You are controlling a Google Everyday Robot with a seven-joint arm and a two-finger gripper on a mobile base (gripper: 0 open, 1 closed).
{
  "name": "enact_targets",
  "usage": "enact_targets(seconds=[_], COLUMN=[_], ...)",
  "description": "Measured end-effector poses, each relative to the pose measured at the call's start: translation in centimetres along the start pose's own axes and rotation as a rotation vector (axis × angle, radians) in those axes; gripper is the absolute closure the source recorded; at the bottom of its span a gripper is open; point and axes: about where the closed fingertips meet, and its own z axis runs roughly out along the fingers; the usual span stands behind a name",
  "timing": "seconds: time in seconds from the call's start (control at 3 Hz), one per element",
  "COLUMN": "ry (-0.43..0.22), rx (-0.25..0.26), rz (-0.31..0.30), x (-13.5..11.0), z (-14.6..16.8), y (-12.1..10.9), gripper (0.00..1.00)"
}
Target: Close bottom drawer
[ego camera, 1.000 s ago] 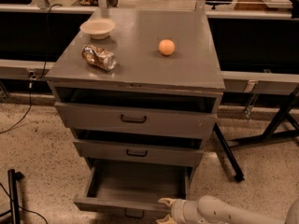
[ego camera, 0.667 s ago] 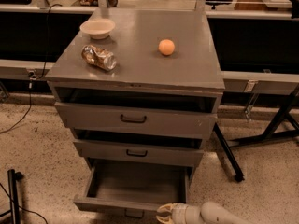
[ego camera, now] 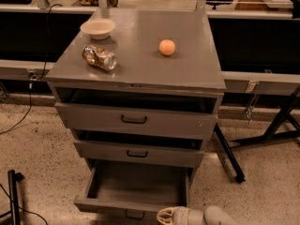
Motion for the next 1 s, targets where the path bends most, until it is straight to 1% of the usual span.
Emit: enact_targets(seconds=[0.33, 0.67, 1.0], ry=[-0.068, -0.087, -0.087], rx=[0.058, 0.081, 0.08], rz=[-0.035, -0.073, -0.072], x=[0.73, 1.03, 1.0], z=[0.06, 0.09, 0.1], y=[0.19, 0.6, 0.59], gripper=[1.0, 1.0, 1.0])
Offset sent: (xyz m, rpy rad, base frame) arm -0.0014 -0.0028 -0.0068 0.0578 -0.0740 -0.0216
